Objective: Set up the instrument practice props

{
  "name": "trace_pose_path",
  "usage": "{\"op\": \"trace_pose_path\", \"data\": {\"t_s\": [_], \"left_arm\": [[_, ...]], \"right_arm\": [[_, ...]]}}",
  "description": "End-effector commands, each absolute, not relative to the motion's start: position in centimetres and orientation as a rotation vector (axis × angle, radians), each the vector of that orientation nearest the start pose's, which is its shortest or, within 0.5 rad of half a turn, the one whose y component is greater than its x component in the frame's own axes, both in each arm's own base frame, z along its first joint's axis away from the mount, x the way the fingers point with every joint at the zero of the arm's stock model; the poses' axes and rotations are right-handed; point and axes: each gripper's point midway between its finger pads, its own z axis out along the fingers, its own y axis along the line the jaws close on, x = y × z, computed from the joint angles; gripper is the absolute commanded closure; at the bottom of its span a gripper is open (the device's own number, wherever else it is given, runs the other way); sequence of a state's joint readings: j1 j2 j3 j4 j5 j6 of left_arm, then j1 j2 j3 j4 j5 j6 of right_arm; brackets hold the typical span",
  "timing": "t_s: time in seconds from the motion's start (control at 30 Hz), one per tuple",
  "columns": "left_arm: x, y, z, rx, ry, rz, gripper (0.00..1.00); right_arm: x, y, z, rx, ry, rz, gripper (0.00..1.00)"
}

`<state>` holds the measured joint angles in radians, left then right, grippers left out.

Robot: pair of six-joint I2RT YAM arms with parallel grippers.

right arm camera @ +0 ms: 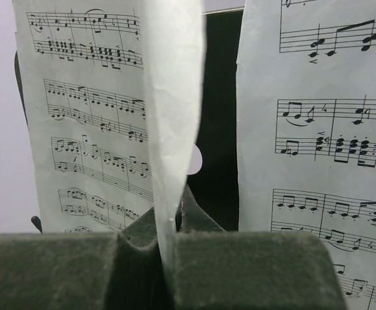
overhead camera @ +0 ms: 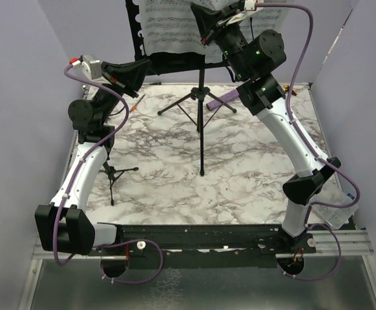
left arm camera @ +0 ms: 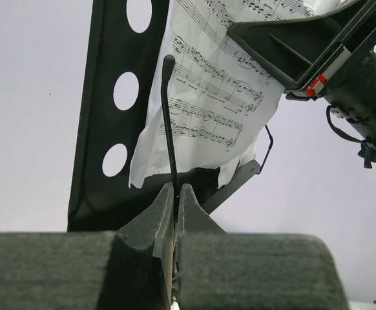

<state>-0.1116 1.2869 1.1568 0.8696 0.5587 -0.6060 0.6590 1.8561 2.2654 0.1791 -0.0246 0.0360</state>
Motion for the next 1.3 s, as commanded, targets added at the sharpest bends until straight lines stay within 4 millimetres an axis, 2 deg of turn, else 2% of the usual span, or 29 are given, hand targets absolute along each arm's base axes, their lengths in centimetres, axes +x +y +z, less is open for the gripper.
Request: {"op": "trace_pose_path", "data": {"t_s": [0.0, 0.17, 0.27, 0.43, 0.57, 0.73, 1.03, 1.27], "left_arm": [[33.1, -15.4, 54.0, 0.383, 0.785, -0.848, 1.00], [33.1, -15.3, 53.9, 0.379, 0.774, -0.849, 0.99], [33.1, -15.2, 53.7, 0.368, 0.775, -0.847, 0.99], [33.6, -14.8, 53.4, 0.334, 0.778, -0.842, 1.00], [33.4, -14.8, 53.4, 0.331, 0.763, -0.850, 1.00], [33.4, -15.3, 53.6, 0.358, 0.760, -0.869, 1.00], [33.7, -15.6, 53.5, 0.350, 0.772, -0.905, 1.00], [34.3, -15.9, 53.3, 0.339, 0.791, -0.942, 1.00]], "right_arm": [[41.2, 33.3, 62.2, -0.357, 0.926, 0.676, 1.00], [42.0, 33.1, 61.5, -0.334, 0.960, 0.656, 1.00], [42.6, 32.1, 61.5, -0.269, 0.981, 0.624, 1.00], [42.1, 30.3, 63.0, -0.193, 0.953, 0.606, 1.00], [41.9, 29.7, 63.9, -0.163, 0.929, 0.607, 1.00], [41.5, 31.8, 63.7, -0.256, 0.930, 0.667, 1.00], [41.2, 35.6, 60.4, -0.464, 0.967, 0.726, 1.00], [41.2, 37.8, 58.1, -0.565, 0.996, 0.750, 1.00]]}}
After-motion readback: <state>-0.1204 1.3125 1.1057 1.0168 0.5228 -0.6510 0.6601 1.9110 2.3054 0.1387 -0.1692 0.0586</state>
